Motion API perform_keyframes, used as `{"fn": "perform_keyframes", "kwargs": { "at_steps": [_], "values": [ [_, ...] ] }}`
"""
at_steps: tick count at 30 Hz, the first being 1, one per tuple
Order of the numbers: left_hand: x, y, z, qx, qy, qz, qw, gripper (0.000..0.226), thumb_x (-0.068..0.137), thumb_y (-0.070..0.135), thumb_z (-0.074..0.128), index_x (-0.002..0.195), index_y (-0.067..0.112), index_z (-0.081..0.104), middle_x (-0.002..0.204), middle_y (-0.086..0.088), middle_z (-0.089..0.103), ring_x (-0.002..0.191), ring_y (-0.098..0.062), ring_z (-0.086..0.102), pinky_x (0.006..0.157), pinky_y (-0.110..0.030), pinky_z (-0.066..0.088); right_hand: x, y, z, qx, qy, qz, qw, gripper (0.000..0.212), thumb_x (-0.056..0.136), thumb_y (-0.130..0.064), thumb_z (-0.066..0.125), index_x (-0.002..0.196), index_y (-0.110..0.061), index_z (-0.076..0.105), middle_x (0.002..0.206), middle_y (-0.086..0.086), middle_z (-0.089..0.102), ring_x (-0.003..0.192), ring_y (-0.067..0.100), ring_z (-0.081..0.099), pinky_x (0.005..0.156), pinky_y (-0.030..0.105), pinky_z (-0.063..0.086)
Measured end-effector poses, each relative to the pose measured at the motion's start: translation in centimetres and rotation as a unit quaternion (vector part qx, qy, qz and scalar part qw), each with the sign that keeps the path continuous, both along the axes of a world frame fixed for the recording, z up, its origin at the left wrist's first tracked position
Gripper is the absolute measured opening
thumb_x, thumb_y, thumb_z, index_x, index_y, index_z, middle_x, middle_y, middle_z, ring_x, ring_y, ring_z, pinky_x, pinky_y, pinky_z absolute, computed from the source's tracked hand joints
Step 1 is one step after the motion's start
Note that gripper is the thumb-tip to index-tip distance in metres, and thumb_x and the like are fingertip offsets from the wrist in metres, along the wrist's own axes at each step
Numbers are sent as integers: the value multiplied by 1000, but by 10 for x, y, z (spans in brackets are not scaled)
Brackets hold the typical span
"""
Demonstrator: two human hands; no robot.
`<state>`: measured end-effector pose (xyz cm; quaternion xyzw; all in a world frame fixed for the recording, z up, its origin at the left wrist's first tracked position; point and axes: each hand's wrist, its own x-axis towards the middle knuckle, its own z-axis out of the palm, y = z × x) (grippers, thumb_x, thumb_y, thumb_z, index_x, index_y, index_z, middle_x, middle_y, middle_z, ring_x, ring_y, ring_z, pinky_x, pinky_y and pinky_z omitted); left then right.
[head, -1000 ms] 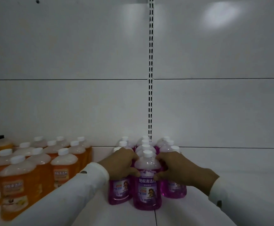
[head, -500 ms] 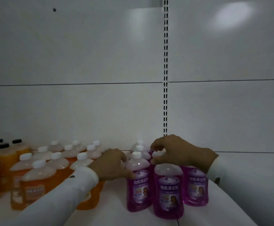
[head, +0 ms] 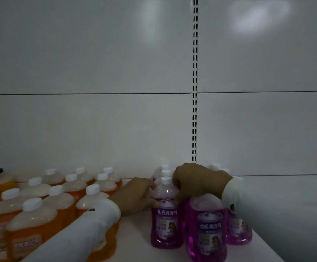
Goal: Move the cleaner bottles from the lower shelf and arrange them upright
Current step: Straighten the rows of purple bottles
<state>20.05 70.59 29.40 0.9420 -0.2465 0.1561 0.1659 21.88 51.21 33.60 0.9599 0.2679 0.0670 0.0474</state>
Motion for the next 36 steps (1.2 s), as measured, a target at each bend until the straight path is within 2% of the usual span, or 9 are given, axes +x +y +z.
{"fn": "perform_keyframes", "kwargs": {
  "at_steps": [2, 5, 8, 11, 15, 20, 27, 32, 36],
  "values": [
    [0, 1, -1, -6, -3, -13, 1000, 28, 80, 38, 71, 99, 20, 62, 86, 12, 56, 74, -2, 49, 57, -6, 31, 2, -1, 2, 1, 8, 8, 1000, 46, 66, -55, 79, 84, -13, 73, 84, 3, 71, 77, 20, 65, 70, 33, 55],
    [-1, 5, -8, -17, -14, -30, 999, 36, 80, 40, 71, 109, 20, 62, 90, 14, 55, 76, 2, 48, 62, -5, 32, 3, -3, 1, 5, 17, 19, 1000, 48, 66, -54, 79, 86, -11, 73, 87, 5, 72, 80, 21, 66, 74, 35, 56],
    [-2, 5, -12, -35, -28, -41, 998, 34, 80, 39, 71, 105, 17, 62, 75, 17, 49, 68, 8, 47, 60, -8, 33, 4, -7, 2, 5, 17, 31, 999, 51, 65, -55, 79, 88, -10, 71, 88, 7, 72, 82, 23, 66, 76, 38, 56],
    [-2, -1, -13, -29, -47, -39, 998, 35, 80, 40, 71, 100, 12, 64, 76, 12, 52, 67, 0, 46, 60, -13, 34, 6, -11, 3, -10, 21, 33, 999, 49, 67, -53, 79, 90, -11, 71, 89, 6, 71, 83, 22, 66, 78, 39, 56],
    [-1, -1, -16, -41, -46, -35, 997, 35, 79, 38, 72, 98, 9, 64, 67, 15, 45, 62, 5, 45, 57, -11, 31, 5, -11, 1, 1, 32, 26, 999, 48, 69, -49, 79, 95, -10, 70, 94, 7, 71, 86, 23, 65, 80, 39, 55],
    [-3, 3, -13, -48, -19, -35, 998, 32, 80, 38, 71, 106, 20, 64, 69, 15, 49, 65, 8, 48, 58, -9, 33, 4, -5, 0, -1, 26, 24, 999, 50, 69, -51, 78, 98, -10, 70, 96, 6, 70, 88, 22, 65, 80, 37, 55],
    [-4, 1, -9, -45, 5, -28, 999, 30, 82, 39, 70, 105, 20, 66, 66, 13, 48, 62, 1, 47, 58, -14, 31, 3, -8, -1, 3, 22, 20, 1000, 53, 68, -53, 78, 99, -11, 69, 98, 5, 71, 89, 22, 65, 82, 39, 55],
    [-14, -1, -7, -69, 15, -39, 997, 41, 81, 38, 71, 118, 23, 63, 62, 15, 46, 60, 9, 48, 53, -10, 32, -10, -21, 14, 87, 5, 50, 995, 54, 75, -54, 72, 102, -8, 68, 102, 6, 71, 96, 23, 66, 87, 42, 53],
    [-19, -4, 4, -116, -46, 5, 992, 47, 77, 38, 76, 118, 19, 64, 64, 13, 47, 58, 0, 46, 55, -10, 33, -29, -46, 25, 136, -11, 39, 990, 58, 80, -56, 68, 121, -15, 63, 114, -2, 68, 102, 12, 63, 92, 30, 52]
  ]
}}
